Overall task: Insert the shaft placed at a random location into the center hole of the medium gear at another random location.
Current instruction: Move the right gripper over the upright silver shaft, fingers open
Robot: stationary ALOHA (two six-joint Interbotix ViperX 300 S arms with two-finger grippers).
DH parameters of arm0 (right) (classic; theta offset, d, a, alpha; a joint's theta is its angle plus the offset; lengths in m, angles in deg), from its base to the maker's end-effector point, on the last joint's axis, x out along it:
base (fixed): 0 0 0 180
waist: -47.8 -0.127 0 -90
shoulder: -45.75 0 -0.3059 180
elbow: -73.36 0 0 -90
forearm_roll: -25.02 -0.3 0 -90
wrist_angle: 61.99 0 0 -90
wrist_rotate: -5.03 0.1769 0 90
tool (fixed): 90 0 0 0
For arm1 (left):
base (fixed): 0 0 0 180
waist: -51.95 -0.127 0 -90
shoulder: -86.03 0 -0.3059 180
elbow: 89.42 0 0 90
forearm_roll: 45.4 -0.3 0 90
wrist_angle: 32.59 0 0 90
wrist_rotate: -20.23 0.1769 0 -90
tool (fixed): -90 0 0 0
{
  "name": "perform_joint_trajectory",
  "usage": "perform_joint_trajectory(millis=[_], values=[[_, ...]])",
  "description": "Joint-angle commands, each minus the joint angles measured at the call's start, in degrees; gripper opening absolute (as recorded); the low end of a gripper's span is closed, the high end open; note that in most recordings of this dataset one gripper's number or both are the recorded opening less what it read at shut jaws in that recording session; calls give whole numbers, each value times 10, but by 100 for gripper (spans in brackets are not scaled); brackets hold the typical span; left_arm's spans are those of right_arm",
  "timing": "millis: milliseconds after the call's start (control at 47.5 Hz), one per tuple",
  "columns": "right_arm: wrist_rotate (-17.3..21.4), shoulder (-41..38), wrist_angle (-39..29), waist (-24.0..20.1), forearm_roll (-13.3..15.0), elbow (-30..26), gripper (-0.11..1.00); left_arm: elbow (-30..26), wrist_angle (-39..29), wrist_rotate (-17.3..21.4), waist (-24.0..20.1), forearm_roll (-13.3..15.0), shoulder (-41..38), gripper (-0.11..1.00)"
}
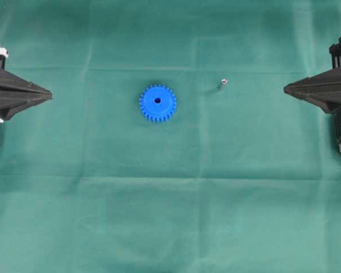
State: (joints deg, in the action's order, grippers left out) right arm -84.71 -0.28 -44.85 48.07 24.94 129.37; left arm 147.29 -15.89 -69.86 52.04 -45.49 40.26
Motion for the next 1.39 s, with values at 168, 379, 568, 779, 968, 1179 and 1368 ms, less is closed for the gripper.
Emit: perform_joint_trajectory(millis=[168, 379, 568, 779, 968, 1179, 1368], values=[[1, -14, -25, 26, -6, -12, 1, -21, -23, -4, 0, -7, 4, 0], [1, -53, -27, 38, -11, -16, 1, -21, -33, -5, 0, -7, 4, 0], [1, -115, -25, 65, -14, -15, 1, -21, -33, -5, 0, -7, 4, 0], [0, -207, -18, 100, -18, -21, 39, -21, -33, -5, 0, -7, 4, 0], [-2, -307, -5, 120, -18, -33, 92, -20, -34, -5, 0, -7, 4, 0], [-4, -390, 34, 142, -18, -44, 89, -19, -40, -5, 0, -7, 3, 0], [-5, -439, 52, 163, -17, -44, 90, -20, -40, -5, 0, -7, 2, 0]])
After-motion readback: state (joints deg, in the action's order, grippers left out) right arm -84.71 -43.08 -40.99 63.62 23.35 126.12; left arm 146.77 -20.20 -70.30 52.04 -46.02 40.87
